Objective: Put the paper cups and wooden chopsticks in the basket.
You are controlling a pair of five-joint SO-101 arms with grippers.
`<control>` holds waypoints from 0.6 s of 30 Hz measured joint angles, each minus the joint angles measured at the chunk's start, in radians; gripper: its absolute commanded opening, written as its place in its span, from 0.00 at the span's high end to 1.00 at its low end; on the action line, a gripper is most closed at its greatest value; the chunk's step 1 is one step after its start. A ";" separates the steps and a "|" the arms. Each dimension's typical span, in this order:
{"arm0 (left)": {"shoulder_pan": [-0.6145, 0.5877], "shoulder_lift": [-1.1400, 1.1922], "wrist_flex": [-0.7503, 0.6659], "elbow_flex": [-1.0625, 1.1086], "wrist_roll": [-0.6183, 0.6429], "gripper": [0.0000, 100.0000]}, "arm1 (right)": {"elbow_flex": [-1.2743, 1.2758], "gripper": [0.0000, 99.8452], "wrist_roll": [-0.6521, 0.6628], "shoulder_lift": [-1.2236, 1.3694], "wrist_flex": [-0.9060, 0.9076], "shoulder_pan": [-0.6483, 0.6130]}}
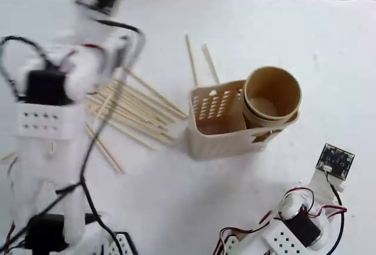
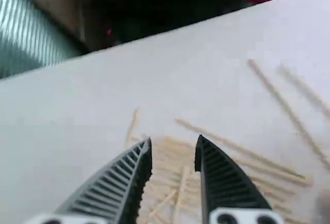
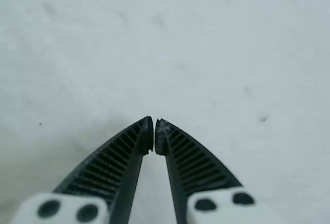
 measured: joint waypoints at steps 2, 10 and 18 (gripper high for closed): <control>-0.117 0.000 -0.002 0.086 -0.018 0.85 | 0.000 0.98 0.000 0.000 0.000 0.000; -0.310 0.000 -0.044 0.520 -0.440 0.85 | 0.000 0.98 0.000 0.000 0.000 0.000; -0.342 0.000 -0.081 0.603 -0.548 0.85 | 0.000 0.98 0.000 0.000 0.000 -0.002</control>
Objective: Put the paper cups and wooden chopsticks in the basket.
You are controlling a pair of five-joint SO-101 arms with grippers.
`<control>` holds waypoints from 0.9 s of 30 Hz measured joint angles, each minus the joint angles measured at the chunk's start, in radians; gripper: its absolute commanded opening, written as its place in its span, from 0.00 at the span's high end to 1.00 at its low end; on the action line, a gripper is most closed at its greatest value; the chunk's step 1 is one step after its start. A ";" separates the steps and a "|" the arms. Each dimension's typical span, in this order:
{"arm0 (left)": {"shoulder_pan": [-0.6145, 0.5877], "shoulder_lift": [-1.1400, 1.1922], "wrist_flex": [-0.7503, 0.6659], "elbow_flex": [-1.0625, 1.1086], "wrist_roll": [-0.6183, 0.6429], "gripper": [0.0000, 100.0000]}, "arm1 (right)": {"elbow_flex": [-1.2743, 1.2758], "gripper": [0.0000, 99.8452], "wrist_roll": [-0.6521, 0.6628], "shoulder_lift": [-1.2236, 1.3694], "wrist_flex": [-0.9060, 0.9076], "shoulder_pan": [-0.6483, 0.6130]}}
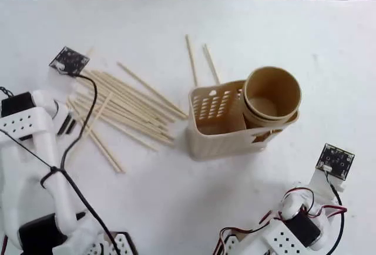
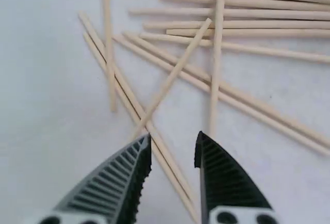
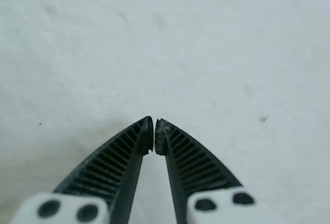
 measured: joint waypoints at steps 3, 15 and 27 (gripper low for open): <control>0.035 0.003 -0.037 0.000 0.043 0.85 | 0.000 0.98 0.000 0.000 0.000 0.000; 0.143 0.463 -0.110 -0.180 0.198 0.85 | 0.000 0.98 0.000 0.000 0.000 0.000; 0.150 0.628 -0.081 -0.284 0.206 0.85 | 0.000 0.98 0.000 0.000 0.000 0.000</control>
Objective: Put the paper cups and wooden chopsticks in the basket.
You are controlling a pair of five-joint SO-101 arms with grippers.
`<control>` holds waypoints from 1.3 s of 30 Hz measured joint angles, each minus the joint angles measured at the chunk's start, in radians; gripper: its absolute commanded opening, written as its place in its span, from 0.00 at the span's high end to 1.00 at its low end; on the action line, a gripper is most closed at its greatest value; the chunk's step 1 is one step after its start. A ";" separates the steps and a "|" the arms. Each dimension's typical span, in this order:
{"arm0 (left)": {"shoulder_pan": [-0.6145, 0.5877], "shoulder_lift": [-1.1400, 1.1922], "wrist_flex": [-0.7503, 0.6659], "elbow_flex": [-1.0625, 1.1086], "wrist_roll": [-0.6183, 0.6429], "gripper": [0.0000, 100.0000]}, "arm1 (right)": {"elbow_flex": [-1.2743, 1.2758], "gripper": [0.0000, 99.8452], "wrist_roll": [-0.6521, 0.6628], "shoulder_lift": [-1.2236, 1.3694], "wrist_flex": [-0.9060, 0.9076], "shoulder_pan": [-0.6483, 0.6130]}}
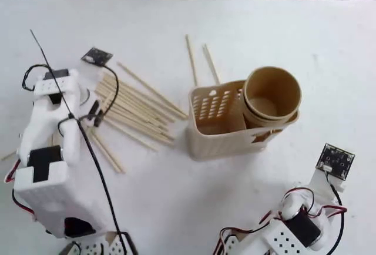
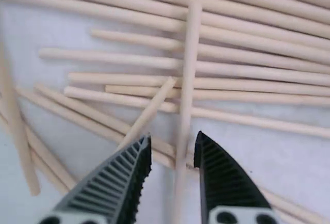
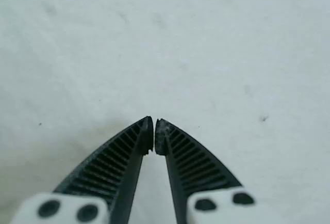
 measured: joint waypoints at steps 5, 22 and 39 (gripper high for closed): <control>0.002 0.002 -0.012 -0.002 0.005 0.86 | 0.000 0.98 0.000 0.000 0.000 0.000; 0.101 -0.003 0.055 -0.097 0.068 0.98 | 0.000 0.98 0.000 0.000 0.000 0.000; 0.120 -0.012 0.133 -0.126 0.077 0.87 | 0.000 0.98 0.000 0.000 0.000 0.002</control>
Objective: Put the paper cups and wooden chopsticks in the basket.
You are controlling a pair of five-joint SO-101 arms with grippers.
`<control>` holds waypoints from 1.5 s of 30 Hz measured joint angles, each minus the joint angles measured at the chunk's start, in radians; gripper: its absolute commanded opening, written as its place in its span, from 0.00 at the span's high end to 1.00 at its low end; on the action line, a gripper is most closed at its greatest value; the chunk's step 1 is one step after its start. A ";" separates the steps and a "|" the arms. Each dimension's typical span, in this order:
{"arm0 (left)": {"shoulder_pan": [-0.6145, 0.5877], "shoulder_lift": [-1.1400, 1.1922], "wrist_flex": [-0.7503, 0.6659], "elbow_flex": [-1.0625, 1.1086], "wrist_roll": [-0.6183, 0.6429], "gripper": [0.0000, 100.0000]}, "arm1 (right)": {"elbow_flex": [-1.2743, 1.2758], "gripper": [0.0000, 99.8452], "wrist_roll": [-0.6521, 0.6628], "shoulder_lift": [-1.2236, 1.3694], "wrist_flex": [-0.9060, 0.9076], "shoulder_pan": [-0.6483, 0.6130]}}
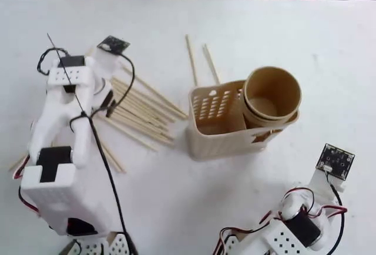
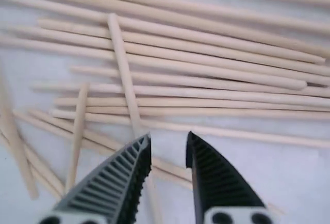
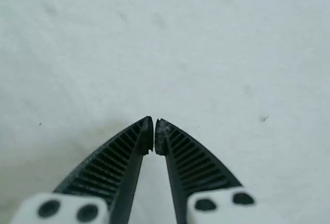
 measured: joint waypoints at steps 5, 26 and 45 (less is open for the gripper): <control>-0.038 0.000 -0.103 0.080 0.000 0.88 | 0.000 0.98 0.000 0.000 0.000 0.000; -0.069 0.104 -0.089 0.041 -0.021 0.97 | 0.000 0.98 0.000 0.000 0.000 0.005; -0.141 0.114 0.295 -0.436 0.066 0.86 | 0.000 0.98 0.000 0.000 0.000 0.005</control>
